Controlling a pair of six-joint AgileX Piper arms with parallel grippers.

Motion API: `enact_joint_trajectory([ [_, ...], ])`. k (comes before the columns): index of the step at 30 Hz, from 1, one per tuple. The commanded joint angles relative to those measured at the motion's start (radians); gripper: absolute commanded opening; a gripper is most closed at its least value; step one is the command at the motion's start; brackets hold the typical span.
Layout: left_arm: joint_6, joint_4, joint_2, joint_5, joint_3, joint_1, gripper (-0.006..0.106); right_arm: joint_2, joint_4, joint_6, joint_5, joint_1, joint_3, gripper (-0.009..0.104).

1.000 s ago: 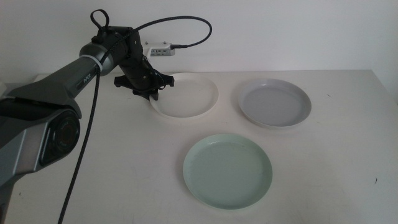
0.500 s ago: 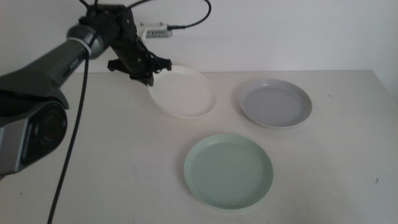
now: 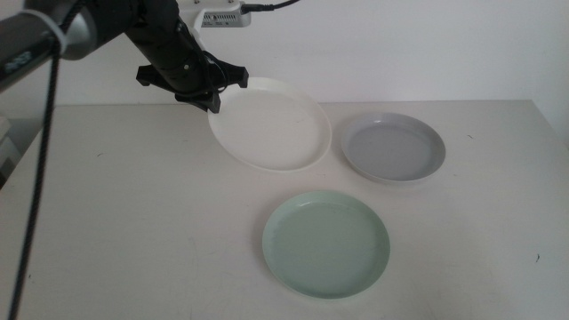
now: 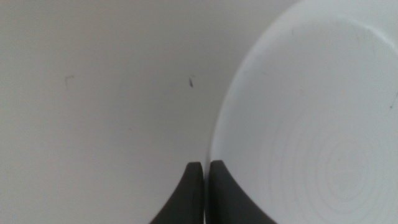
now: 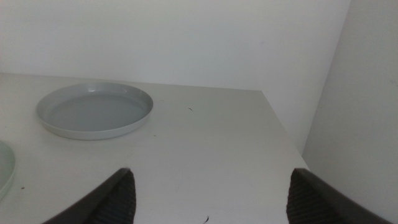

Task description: Stack the three bowls on top of each other.

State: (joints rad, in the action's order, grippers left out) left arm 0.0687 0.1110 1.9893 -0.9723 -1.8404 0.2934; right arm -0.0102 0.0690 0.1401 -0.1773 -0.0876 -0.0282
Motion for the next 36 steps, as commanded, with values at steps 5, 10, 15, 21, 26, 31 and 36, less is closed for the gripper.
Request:
enact_joint_trajectory([
  [5, 0.031, 0.025, -0.254, 0.212, 0.252, 0.076, 0.0, -0.027, -0.004, 0.003, 0.082, -0.007, 0.006, 0.062],
  [10, 0.062, 0.032, -0.348, 0.265, 0.417, 0.128, 0.0, -0.027, -0.004, 0.003, 0.082, -0.007, 0.006, 0.062],
  [15, 0.079, 0.034, -0.374, 0.328, 0.529, 0.19, 0.0, -0.027, -0.004, 0.003, 0.082, -0.007, 0.006, 0.062],
  [21, 0.117, 0.064, -0.366, 0.499, 0.633, 0.237, 0.0, -0.027, -0.004, 0.003, 0.082, -0.007, 0.006, 0.062],
  [26, 0.1, 0.147, -0.323, 0.55, 0.65, 0.238, 0.0, -0.027, -0.004, 0.003, 0.082, -0.007, 0.006, 0.062],
  [31, 0.038, 0.213, -0.27, 0.548, 0.65, 0.238, 0.0, -0.027, -0.004, 0.003, 0.082, -0.007, 0.006, 0.062],
  [36, 0.004, 0.253, -0.238, 0.518, 0.649, 0.238, 0.0, -0.027, -0.004, 0.003, 0.082, -0.007, 0.006, 0.062],
])
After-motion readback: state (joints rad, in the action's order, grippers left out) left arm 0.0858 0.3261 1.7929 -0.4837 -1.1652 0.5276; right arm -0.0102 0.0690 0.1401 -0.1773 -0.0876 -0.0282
